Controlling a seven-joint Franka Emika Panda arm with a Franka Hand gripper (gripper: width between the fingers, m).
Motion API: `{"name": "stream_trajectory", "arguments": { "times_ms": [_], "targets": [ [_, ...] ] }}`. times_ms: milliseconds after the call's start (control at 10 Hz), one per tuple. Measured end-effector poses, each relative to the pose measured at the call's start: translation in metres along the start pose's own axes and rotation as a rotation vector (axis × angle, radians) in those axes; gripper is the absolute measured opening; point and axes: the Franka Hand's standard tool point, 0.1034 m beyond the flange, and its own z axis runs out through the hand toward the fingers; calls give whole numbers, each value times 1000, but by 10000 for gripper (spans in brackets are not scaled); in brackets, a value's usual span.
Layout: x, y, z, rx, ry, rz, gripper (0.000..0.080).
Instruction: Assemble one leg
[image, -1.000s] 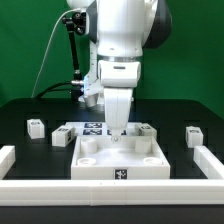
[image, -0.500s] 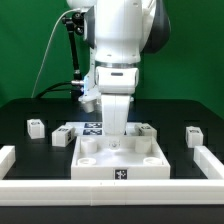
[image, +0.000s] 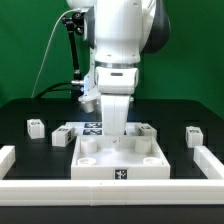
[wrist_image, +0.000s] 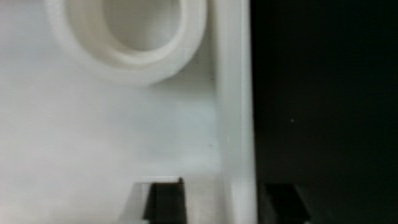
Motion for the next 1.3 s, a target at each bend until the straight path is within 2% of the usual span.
{"name": "stream_trajectory", "arguments": {
  "times_ms": [100,800,1000,1200,1300],
  "targets": [
    [0,0,0,-1,0,1,57],
    [3,1,0,-4,3,-10,57],
    [20,6,0,-9,13,-23,57],
    [48,20,-2,-29,26,-22,57],
    [56,27,-3,-38,31,-30,57]
  ]
}}
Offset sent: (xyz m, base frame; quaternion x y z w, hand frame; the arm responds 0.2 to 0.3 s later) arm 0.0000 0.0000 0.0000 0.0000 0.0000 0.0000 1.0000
